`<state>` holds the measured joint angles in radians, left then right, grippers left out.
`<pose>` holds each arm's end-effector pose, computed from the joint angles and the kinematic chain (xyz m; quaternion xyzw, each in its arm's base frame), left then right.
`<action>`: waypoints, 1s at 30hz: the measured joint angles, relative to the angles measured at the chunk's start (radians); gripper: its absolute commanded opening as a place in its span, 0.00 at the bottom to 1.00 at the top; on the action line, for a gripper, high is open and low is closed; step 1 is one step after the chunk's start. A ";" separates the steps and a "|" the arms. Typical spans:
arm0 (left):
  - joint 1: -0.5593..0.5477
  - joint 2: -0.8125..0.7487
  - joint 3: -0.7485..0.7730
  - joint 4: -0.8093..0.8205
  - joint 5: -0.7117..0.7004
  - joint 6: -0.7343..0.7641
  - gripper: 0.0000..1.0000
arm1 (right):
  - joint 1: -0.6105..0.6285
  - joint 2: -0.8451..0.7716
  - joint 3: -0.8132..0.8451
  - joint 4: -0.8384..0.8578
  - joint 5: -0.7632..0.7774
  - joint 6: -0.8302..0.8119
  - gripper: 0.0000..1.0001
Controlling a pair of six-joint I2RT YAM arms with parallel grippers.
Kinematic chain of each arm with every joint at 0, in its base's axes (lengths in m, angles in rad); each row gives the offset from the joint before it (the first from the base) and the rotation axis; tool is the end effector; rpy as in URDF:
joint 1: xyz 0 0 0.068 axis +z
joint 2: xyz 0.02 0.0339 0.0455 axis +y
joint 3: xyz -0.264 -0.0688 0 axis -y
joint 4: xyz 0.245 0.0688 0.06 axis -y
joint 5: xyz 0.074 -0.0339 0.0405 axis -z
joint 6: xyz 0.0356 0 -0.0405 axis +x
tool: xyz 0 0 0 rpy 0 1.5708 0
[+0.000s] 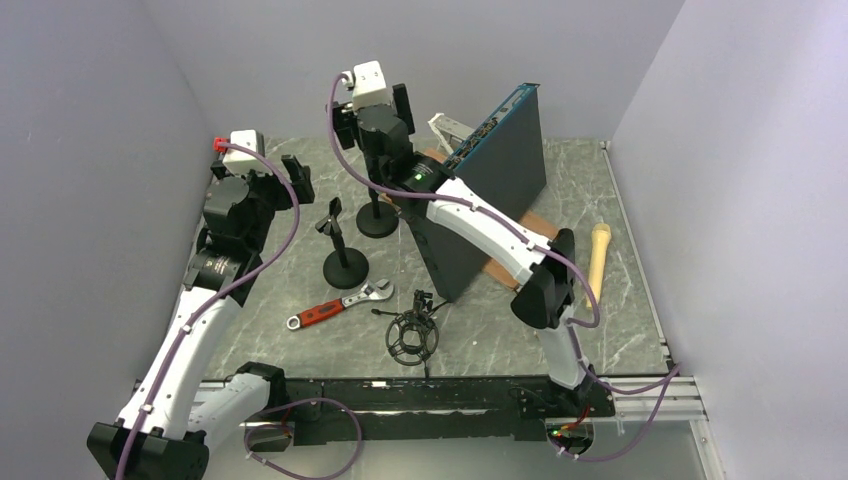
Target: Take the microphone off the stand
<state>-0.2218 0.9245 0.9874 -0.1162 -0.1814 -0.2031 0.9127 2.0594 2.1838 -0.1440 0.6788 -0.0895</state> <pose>0.2069 -0.0401 0.3937 -0.0556 0.7233 -0.0802 0.6836 0.3120 0.3671 0.4346 -0.1190 0.7025 0.0463 0.7002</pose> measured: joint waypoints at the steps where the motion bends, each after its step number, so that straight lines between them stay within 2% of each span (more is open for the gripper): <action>1: 0.000 0.000 0.000 0.000 0.000 0.001 0.99 | 0.000 0.013 0.012 0.004 0.004 -0.008 0.89; 7: 0.000 0.000 0.000 0.000 0.000 0.008 0.99 | -0.008 0.098 0.106 0.010 -0.001 -0.013 0.78; 12: 0.009 0.000 0.000 0.000 0.001 0.008 0.99 | -0.031 0.108 0.108 -0.014 -0.036 0.026 0.54; 18: 0.037 0.006 0.000 0.003 0.034 0.005 0.99 | -0.072 0.079 0.059 -0.008 -0.165 0.048 0.14; 20: 0.050 0.012 0.000 0.011 0.066 0.002 0.99 | -0.083 0.056 0.034 -0.014 -0.226 0.047 0.04; 24: 0.080 0.027 -0.005 0.053 0.171 -0.016 0.99 | -0.123 0.007 -0.016 -0.039 -0.404 0.048 0.00; 30: 0.102 0.031 -0.026 0.130 0.348 -0.032 0.99 | -0.245 -0.048 -0.081 -0.046 -0.784 0.075 0.00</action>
<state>-0.1196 0.9550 0.9619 0.0135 0.1661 -0.2352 0.6682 2.0113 2.1029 -0.1898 -0.1055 -0.0143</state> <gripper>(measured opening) 0.994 0.506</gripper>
